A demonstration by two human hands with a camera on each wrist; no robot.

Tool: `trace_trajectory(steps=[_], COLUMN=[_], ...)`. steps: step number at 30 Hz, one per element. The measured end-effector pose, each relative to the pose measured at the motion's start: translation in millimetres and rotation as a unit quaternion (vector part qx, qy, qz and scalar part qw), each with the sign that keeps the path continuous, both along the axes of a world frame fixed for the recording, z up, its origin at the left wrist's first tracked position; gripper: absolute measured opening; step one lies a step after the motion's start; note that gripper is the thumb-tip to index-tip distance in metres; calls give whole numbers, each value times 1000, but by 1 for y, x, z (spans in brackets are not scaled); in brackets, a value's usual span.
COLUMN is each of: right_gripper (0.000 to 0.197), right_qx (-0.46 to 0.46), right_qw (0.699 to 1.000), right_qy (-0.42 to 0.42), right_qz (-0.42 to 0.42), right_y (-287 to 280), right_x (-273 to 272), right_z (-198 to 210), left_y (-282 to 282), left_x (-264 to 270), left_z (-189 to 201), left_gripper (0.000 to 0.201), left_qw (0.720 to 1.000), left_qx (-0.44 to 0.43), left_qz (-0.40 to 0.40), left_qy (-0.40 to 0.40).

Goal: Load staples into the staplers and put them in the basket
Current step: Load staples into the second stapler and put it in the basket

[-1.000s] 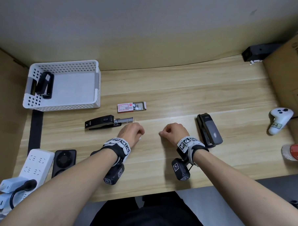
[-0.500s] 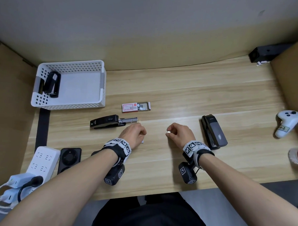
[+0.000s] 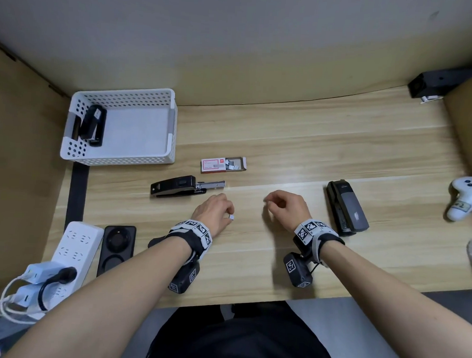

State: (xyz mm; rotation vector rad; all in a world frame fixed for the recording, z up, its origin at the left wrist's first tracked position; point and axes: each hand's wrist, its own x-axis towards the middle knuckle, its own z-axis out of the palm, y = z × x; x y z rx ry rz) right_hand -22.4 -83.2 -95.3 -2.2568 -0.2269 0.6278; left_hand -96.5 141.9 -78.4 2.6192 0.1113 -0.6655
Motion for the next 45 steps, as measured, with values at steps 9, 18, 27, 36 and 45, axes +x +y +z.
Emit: trace_trajectory(steps=[9,18,27,36,45], right_gripper=[19,16,7,24,7], right_qx=[-34,-68,-53,-75,-102], right_qw=[999,993,998,985,979], right_qy=[22,-20,-10,-33,-83], right_qz=[29,94,-14,153,157], right_y=[3,0,9,2,5], right_x=[-1,-3,-3,1,-5], right_z=[-4,1,-6,-6,-5], left_y=[-1,-1,-2,-10,-14], left_x=[-3,-5,-6,-7,-8], left_z=[0,0,1,8,4], left_gripper=[9,10,8,38,19], left_qw=[1000,1000,1000,997,998], left_qx=[1,1,-4,58,48], left_qz=[3,2,6,49,34], left_qy=[-10,-6,-4,17,-10])
